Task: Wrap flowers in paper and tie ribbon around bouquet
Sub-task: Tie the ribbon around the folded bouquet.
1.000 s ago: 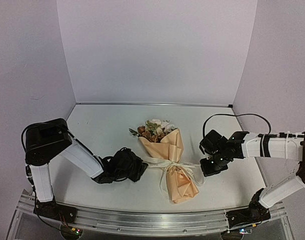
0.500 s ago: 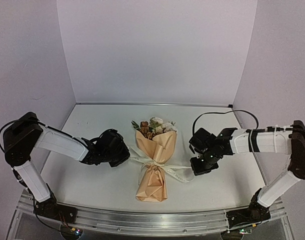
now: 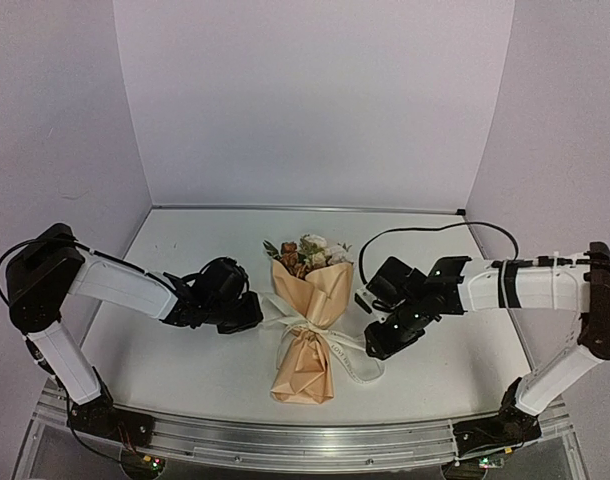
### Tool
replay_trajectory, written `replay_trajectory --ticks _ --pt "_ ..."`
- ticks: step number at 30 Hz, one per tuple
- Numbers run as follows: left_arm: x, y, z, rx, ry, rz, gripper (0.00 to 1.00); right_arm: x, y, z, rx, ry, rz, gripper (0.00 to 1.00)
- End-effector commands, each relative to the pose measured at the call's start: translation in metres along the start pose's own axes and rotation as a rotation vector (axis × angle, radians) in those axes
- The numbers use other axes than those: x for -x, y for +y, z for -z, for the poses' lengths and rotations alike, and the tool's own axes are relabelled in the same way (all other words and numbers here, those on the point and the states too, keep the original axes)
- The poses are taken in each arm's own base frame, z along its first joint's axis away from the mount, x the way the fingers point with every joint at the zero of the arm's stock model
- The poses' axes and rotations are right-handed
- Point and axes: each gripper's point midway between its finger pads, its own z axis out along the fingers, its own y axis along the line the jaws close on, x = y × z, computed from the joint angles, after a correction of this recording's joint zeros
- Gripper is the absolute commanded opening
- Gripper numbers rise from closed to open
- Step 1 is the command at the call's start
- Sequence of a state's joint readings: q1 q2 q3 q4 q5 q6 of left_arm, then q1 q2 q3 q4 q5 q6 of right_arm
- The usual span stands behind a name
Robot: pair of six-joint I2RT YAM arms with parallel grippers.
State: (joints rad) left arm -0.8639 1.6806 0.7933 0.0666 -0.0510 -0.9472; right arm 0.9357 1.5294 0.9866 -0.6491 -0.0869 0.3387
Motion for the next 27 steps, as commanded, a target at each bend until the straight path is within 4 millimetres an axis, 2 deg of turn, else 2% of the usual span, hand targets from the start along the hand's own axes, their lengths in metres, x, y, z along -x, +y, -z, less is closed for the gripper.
replay_trajectory --ticks 1,7,16,21,22,23,25,27 --pt "0.017 -0.028 0.012 -0.069 -0.031 -0.039 0.00 0.016 0.036 0.014 0.109 -0.037 0.151 0.40" --pt "0.019 -0.031 0.012 -0.074 -0.034 -0.036 0.00 0.016 0.055 -0.007 0.118 0.017 0.167 0.36" --pt "0.020 -0.029 0.015 -0.062 -0.040 -0.036 0.00 0.022 0.047 -0.043 0.039 0.026 0.130 0.33" --pt "0.019 -0.025 0.015 -0.053 -0.043 -0.035 0.00 0.025 0.051 -0.056 0.047 0.035 0.100 0.32" --pt "0.019 -0.024 0.016 -0.052 -0.044 -0.036 0.00 0.024 0.052 -0.059 0.048 0.042 0.093 0.30" --pt "0.018 -0.022 0.016 -0.046 -0.043 -0.036 0.00 0.025 0.051 -0.061 0.044 0.044 0.083 0.25" --pt "0.017 -0.017 0.016 -0.028 -0.043 -0.036 0.00 0.024 0.047 -0.063 0.021 0.044 0.065 0.02" --pt "0.018 -0.010 0.018 0.003 -0.052 -0.042 0.00 0.022 0.038 -0.061 -0.021 0.039 0.053 0.00"
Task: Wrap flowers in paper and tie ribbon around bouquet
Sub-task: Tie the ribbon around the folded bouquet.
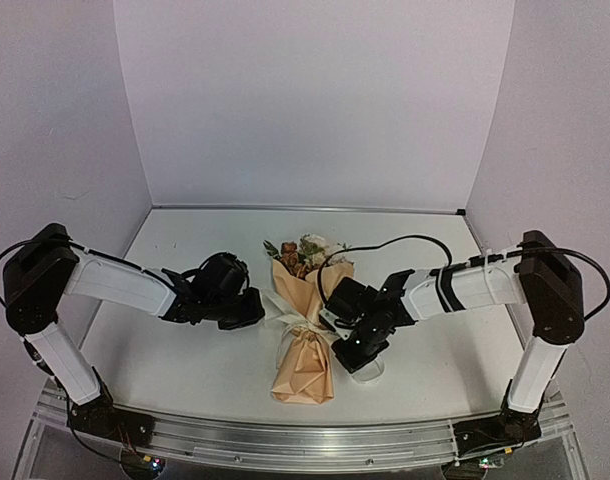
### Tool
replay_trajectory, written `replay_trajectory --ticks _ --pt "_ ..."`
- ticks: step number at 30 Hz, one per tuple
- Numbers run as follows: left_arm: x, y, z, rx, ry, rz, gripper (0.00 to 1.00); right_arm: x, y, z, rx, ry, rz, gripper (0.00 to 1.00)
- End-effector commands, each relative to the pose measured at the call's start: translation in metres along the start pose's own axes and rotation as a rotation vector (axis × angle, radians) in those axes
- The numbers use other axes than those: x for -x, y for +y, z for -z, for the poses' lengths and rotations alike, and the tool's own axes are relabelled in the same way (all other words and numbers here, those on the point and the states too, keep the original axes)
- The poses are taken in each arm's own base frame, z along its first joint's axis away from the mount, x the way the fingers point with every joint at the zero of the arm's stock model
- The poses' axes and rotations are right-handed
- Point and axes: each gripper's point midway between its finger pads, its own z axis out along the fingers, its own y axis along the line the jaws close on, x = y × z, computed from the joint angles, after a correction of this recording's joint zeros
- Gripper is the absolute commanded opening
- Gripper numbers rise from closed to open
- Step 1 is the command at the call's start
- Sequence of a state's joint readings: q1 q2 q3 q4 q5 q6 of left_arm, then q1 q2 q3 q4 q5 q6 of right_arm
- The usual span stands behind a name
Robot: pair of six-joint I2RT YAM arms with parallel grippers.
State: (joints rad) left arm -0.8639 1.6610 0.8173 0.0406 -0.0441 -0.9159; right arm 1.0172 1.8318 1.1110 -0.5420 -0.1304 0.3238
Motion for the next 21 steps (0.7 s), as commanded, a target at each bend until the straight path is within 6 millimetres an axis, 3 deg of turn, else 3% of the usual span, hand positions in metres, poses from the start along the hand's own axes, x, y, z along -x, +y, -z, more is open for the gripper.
replay_trajectory --ticks 1,9,15,21 --pt "0.011 0.005 0.014 0.043 -0.048 -0.017 0.00 0.010 -0.011 0.008 -0.070 -0.053 -0.044 0.00" --pt "0.017 0.037 0.026 0.143 -0.075 -0.032 0.00 -0.022 -0.040 0.019 -0.171 -0.035 -0.057 0.00" --pt "0.025 0.054 0.029 0.161 -0.081 -0.011 0.00 -0.040 -0.048 0.013 -0.186 0.002 -0.078 0.00" --pt "0.026 0.079 0.031 0.184 -0.075 0.046 0.00 -0.062 -0.069 0.006 -0.227 0.045 -0.133 0.00"
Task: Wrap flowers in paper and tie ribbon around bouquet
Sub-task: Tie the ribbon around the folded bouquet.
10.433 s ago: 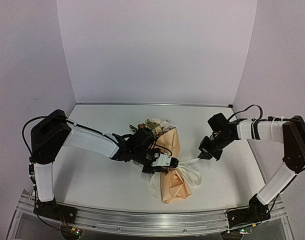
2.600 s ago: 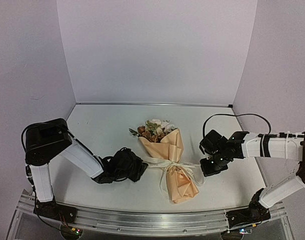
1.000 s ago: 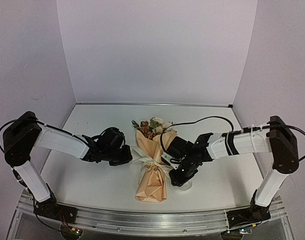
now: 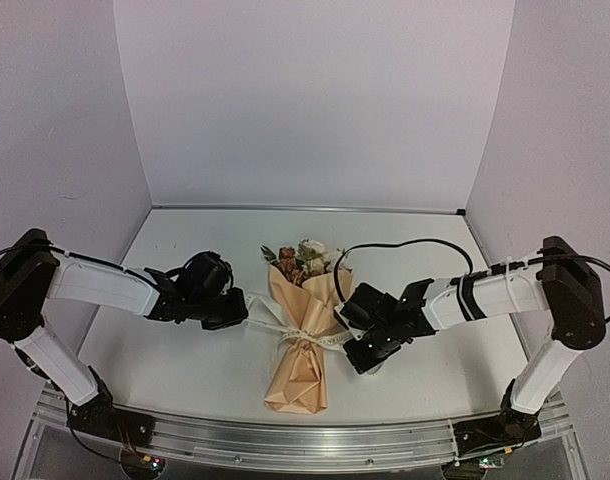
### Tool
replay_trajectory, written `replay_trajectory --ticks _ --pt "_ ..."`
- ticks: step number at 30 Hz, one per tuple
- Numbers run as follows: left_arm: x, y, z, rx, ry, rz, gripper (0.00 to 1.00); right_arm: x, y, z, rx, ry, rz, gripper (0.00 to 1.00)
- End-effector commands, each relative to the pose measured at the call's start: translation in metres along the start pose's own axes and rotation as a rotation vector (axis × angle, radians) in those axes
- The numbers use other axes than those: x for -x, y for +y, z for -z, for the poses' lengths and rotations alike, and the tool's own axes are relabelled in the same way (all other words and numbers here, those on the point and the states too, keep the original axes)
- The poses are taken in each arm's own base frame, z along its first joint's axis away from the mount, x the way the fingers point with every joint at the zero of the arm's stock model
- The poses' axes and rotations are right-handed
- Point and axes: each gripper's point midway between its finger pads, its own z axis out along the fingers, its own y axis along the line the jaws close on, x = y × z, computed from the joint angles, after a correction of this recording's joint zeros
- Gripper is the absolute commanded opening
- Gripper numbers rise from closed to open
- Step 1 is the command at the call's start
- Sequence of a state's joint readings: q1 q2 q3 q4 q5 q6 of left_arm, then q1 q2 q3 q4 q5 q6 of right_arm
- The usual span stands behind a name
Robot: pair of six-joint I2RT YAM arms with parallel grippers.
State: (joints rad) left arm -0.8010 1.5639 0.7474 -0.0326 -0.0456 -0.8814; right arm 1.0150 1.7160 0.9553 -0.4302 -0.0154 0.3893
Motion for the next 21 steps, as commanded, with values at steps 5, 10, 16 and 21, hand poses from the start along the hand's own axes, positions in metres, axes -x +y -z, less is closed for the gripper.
replay_trajectory --ticks 5,10,16,21 --pt "0.020 0.058 0.005 0.128 -0.059 0.059 0.00 -0.065 -0.064 0.000 -0.195 0.169 -0.081 0.00" --pt "0.023 0.066 0.003 0.116 -0.050 0.088 0.00 -0.078 -0.080 0.000 -0.215 0.184 -0.140 0.00" --pt "0.025 0.034 0.000 -0.009 -0.009 0.026 0.00 -0.061 -0.051 0.012 -0.080 0.174 -0.128 0.00" --pt "0.019 0.005 0.002 -0.072 0.016 -0.058 0.00 -0.039 -0.014 0.035 0.036 0.151 -0.065 0.08"
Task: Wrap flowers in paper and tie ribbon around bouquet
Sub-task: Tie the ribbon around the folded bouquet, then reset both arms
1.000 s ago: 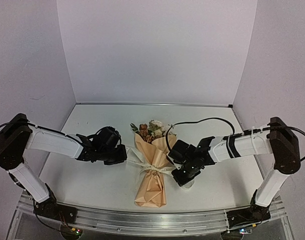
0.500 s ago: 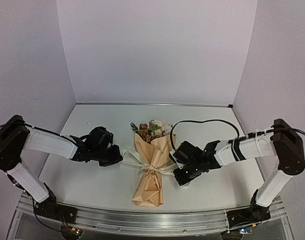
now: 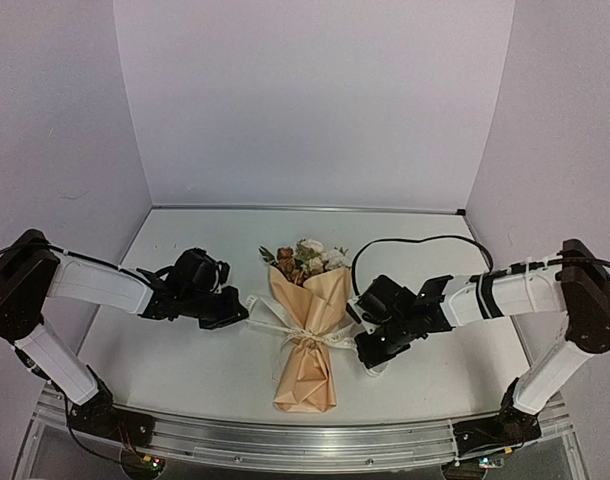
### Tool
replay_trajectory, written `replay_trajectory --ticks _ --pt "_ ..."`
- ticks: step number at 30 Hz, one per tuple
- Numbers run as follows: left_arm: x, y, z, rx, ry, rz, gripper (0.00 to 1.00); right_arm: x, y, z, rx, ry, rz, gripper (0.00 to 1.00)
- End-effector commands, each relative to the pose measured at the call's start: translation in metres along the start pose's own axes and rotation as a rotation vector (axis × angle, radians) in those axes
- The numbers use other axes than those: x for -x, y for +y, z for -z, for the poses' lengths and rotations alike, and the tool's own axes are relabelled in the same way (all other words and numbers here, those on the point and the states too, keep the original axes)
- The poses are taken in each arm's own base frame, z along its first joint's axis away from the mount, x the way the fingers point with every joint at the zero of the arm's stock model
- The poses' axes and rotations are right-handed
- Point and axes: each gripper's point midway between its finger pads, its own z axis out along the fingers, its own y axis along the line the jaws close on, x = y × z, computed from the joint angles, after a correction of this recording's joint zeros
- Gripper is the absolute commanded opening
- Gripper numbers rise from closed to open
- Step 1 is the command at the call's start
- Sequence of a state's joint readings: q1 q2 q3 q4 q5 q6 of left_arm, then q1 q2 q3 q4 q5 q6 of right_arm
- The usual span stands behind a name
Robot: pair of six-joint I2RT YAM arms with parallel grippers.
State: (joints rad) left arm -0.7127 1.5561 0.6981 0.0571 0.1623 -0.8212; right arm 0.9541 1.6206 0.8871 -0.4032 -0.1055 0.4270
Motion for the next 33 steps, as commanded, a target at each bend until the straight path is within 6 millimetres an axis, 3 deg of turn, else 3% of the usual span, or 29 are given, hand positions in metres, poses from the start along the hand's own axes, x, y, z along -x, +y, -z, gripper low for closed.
replay_trajectory --ticks 1,5,7,10,15,19,26,29,33 --pt "0.018 0.000 0.005 0.057 -0.061 -0.072 0.00 -0.034 -0.002 0.026 -0.042 0.164 0.037 0.14" --pt "0.014 -0.005 0.008 0.062 -0.043 -0.090 0.01 -0.026 0.007 0.041 -0.021 0.145 0.045 0.36" --pt "0.016 -0.009 0.013 0.049 -0.053 -0.095 0.09 -0.023 0.007 0.046 -0.021 0.132 0.045 0.42" --pt "0.023 -0.019 0.023 0.032 -0.087 -0.106 0.29 -0.018 0.006 0.055 -0.028 0.101 0.034 0.47" --pt "0.043 -0.030 0.052 0.036 -0.184 -0.118 0.64 -0.005 -0.006 0.075 -0.081 0.000 0.015 0.66" --pt "0.068 -0.048 0.080 0.024 -0.288 -0.160 0.98 0.012 -0.020 0.095 -0.121 -0.092 -0.027 0.96" --pt "0.125 -0.075 0.121 0.005 -0.440 -0.195 1.00 0.040 -0.060 0.121 -0.169 -0.198 -0.233 0.98" --pt "0.148 -0.075 0.132 0.025 -0.492 -0.184 1.00 0.047 -0.083 0.127 -0.199 -0.224 -0.332 0.98" --pt "0.172 -0.071 0.138 0.036 -0.520 -0.146 1.00 0.055 -0.097 0.137 -0.233 -0.262 -0.332 0.98"
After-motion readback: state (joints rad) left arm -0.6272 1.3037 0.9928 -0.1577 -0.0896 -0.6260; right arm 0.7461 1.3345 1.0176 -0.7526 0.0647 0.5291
